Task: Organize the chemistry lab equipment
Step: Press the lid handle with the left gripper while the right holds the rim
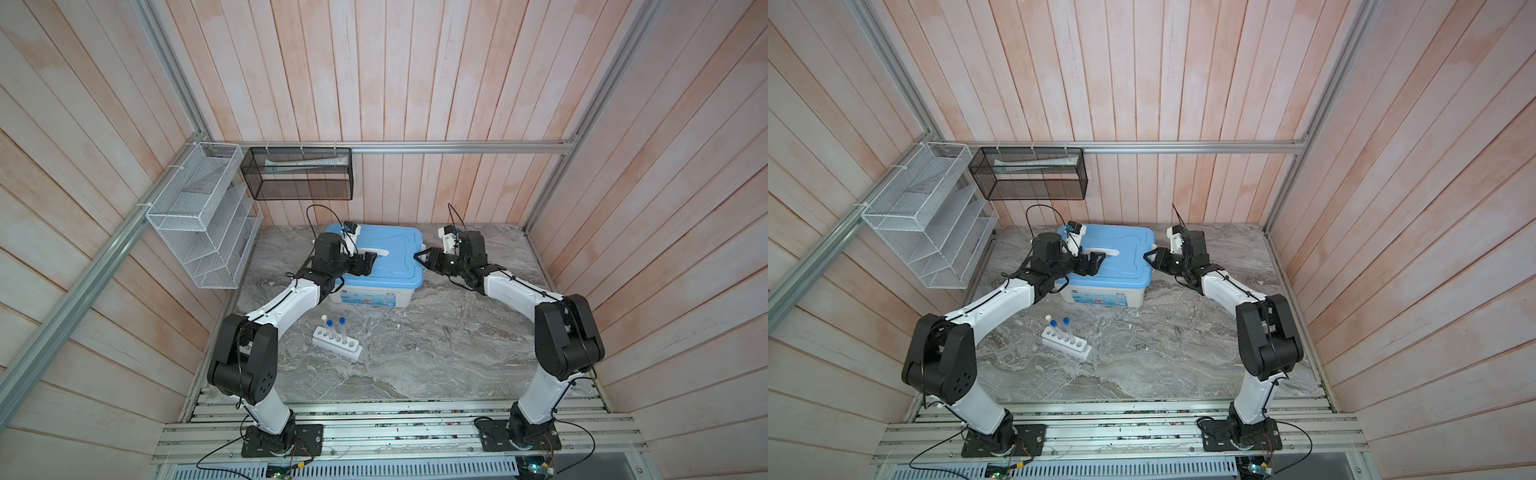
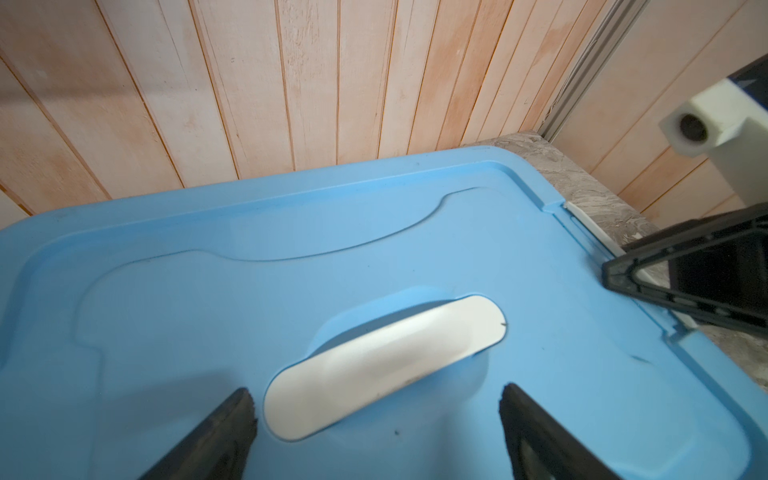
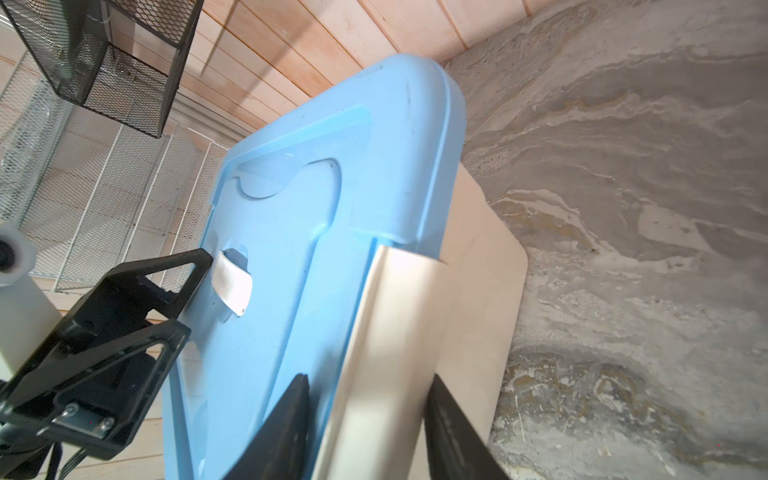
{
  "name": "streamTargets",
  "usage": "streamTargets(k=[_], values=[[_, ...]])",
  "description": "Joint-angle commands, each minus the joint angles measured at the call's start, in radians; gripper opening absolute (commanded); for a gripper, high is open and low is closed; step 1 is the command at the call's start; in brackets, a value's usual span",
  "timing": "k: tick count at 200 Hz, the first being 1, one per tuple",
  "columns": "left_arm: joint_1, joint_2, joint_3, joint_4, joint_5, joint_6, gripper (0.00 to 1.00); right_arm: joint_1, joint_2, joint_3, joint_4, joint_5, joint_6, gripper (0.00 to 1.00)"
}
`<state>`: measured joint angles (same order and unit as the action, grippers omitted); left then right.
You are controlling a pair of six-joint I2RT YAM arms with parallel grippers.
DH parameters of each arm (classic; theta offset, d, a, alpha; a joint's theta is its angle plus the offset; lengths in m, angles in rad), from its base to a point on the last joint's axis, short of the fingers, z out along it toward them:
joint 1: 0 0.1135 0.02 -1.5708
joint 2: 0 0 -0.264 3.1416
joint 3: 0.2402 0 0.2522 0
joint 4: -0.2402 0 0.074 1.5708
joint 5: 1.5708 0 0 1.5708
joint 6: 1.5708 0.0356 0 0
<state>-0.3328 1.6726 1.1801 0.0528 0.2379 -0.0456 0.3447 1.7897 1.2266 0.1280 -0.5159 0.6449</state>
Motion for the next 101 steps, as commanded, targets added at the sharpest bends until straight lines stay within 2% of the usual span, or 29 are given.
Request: streamTargets(k=[1, 101], values=[[-0.006, -0.008, -0.031, -0.037, 0.028, -0.015, 0.93, 0.026, 0.048, 0.027, -0.123, 0.073, -0.073, 0.44], [-0.005, -0.02, -0.049, -0.021, 0.032, -0.022, 0.93, 0.073, 0.095, 0.11, -0.266, 0.193, -0.138, 0.39]])
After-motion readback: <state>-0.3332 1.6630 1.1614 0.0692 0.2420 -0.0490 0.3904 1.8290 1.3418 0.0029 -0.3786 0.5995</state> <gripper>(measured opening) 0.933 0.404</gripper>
